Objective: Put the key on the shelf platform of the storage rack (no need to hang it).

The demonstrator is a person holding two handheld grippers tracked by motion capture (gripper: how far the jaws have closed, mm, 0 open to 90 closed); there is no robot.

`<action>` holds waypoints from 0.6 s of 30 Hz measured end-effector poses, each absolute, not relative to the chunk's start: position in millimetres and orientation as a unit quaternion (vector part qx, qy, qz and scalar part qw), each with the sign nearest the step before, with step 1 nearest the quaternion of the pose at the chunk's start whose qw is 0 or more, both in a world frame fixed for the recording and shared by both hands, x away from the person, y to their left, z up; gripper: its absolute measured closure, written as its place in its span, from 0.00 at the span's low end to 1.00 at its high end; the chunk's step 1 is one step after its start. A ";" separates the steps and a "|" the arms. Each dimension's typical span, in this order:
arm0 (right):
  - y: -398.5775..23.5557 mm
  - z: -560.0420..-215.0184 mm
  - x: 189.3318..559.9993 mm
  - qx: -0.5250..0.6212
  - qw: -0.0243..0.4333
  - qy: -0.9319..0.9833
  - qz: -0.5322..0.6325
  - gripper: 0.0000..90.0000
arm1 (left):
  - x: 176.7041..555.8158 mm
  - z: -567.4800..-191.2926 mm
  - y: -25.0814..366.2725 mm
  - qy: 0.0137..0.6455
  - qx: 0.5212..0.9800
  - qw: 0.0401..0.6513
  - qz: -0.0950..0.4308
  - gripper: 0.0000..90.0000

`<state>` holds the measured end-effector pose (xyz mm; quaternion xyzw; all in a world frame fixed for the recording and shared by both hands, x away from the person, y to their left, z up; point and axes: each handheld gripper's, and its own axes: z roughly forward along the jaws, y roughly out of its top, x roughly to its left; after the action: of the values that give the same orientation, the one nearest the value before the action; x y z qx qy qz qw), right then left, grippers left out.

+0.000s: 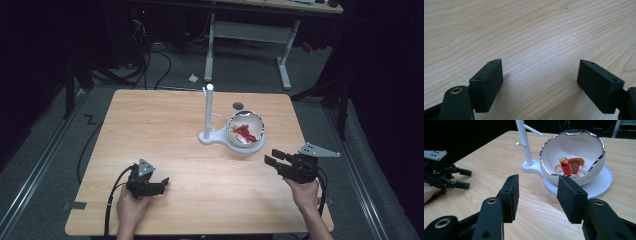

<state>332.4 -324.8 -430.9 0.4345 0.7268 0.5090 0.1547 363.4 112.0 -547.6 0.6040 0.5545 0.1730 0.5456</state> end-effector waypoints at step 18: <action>-305.9 -447.1 335.6 0.425 0.139 0.739 0.504 0.58 | 363.4 -547.6 111.9 0.555 0.603 0.546 0.173 0.23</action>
<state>335.6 -305.9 -447.1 0.4255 0.7385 0.5042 0.1390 363.4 111.9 -547.6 0.6034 0.5548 0.1730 0.5461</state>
